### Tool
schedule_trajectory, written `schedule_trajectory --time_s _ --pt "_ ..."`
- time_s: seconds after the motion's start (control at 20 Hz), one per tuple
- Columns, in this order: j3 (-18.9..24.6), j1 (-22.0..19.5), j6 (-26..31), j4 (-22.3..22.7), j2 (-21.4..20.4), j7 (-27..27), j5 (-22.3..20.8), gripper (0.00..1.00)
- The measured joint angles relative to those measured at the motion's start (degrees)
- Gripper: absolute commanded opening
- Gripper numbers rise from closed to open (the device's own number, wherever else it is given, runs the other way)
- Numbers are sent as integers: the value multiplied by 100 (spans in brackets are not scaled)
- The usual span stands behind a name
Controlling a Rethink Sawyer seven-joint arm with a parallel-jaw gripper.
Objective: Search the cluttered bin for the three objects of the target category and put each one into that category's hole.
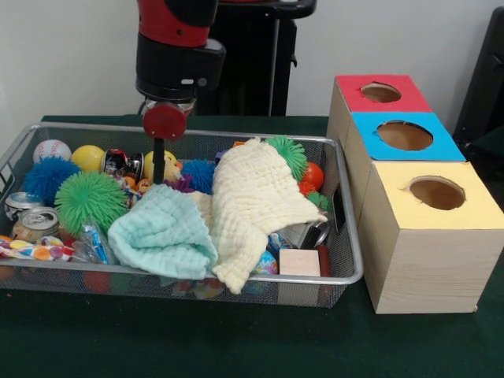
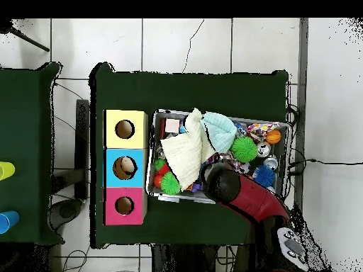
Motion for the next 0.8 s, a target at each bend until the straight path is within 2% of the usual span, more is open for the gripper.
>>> schedule_trajectory --time_s 0.45,0.8 --pt "-27 47 0 146 -5 0 251 100" --pt "-33 275 0 405 -25 0 455 100"
